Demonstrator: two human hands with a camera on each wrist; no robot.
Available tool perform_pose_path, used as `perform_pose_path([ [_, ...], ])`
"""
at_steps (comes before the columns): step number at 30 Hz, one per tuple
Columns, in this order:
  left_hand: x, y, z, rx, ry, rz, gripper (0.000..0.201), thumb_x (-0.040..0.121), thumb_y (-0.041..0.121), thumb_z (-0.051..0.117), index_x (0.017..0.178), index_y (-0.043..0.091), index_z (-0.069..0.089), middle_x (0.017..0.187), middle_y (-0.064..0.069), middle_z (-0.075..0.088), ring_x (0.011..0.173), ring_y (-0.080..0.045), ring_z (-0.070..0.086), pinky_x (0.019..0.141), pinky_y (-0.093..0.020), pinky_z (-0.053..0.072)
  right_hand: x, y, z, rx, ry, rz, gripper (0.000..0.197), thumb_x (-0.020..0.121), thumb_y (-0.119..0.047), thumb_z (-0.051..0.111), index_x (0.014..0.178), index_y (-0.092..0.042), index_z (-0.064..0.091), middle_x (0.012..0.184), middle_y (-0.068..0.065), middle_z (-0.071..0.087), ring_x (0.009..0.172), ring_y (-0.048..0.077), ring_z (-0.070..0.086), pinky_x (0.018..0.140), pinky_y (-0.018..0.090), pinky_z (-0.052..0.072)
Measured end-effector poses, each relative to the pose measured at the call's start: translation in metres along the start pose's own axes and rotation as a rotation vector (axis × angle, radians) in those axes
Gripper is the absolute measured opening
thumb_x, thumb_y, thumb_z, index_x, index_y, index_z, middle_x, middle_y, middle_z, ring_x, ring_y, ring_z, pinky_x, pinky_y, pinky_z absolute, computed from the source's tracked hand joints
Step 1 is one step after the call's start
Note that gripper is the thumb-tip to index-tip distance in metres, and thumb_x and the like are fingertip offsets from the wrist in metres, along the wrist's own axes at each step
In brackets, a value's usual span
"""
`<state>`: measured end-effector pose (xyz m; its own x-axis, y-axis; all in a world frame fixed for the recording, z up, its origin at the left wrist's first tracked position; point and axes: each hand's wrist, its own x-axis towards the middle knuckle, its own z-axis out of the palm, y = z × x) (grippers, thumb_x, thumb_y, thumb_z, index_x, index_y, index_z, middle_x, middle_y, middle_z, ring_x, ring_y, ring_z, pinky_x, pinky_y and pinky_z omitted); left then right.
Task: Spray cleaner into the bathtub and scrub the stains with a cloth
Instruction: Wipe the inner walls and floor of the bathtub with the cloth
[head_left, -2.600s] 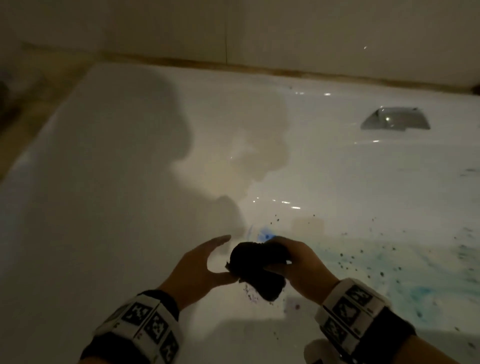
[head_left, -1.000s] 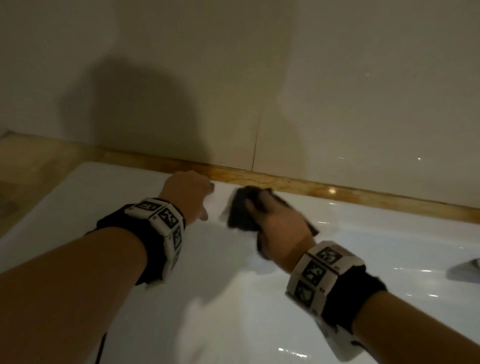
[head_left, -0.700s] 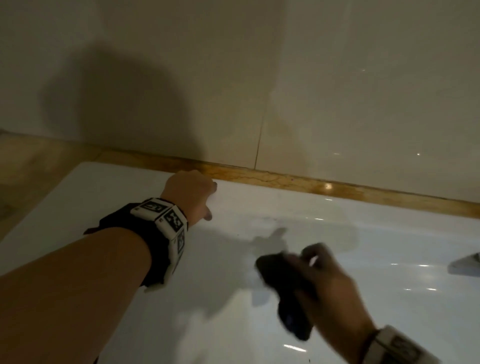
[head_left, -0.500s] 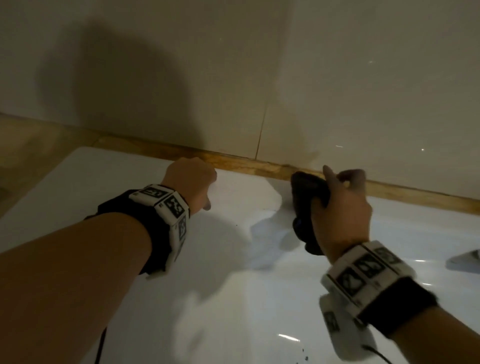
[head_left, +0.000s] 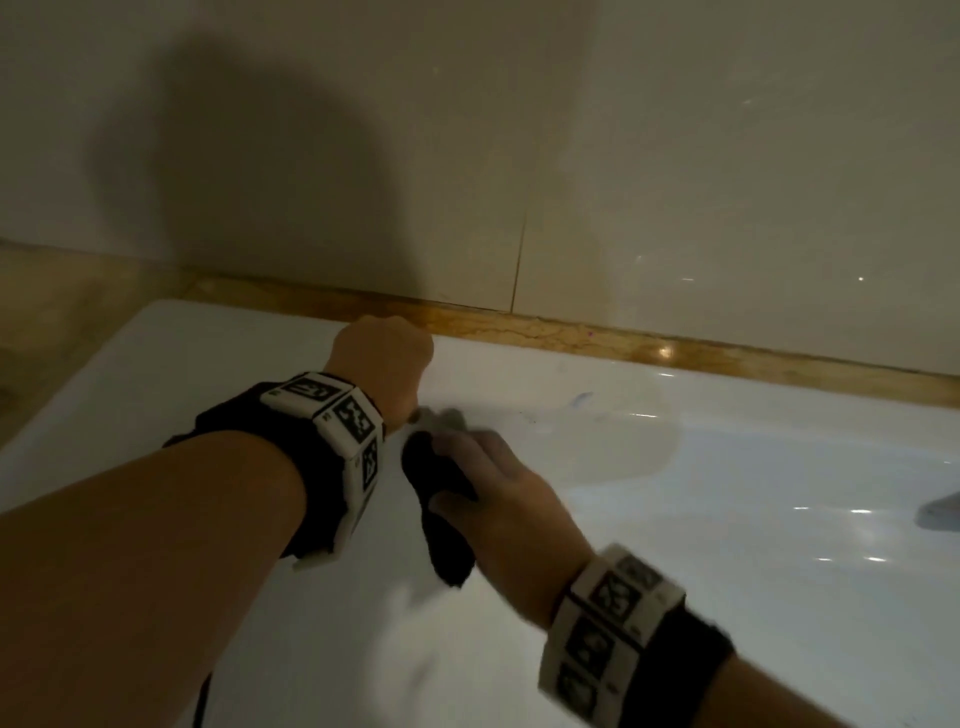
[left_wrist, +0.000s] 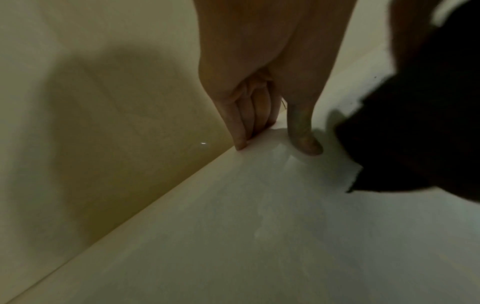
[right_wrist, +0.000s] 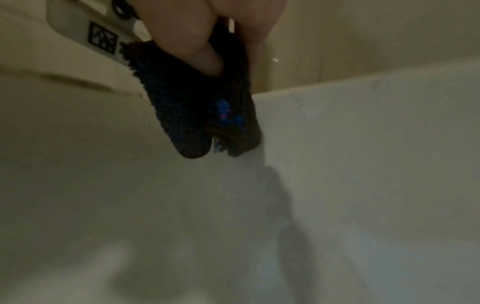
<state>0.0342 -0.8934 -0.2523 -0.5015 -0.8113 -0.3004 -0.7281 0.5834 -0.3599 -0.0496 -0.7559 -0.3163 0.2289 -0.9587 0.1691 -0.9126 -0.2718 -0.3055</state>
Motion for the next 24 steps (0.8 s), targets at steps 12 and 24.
perform_pose_path([
  [12, 0.001, -0.005, 0.011, 0.015, 0.036, 0.05, 0.064, 0.075, 0.049, 0.069, 0.127, 0.016, 0.051, 0.115, -0.004, 0.061, 0.104, -0.025, 0.059, 0.081, -0.034, 0.048, -0.088, 0.141, -0.044, -0.35, -0.01, -0.013, 0.033, 0.078, -0.023, 0.046, 0.092, -0.011, 0.073, 0.108, 0.013, 0.067, 0.097, 0.031, 0.061, 0.068, 0.041, 0.058],
  [24, -0.001, 0.004, 0.005, 0.078, -0.002, 0.01, 0.063, 0.073, 0.047, 0.072, 0.124, 0.015, 0.053, 0.11, -0.006, 0.063, 0.103, -0.025, 0.061, 0.084, -0.035, 0.05, -0.086, 0.12, -0.1, -0.3, 0.632, 0.287, 0.02, 0.071, -0.016, 0.063, 0.082, -0.003, 0.073, 0.09, 0.023, 0.058, 0.08, 0.043, 0.055, 0.062, 0.033, 0.045],
])
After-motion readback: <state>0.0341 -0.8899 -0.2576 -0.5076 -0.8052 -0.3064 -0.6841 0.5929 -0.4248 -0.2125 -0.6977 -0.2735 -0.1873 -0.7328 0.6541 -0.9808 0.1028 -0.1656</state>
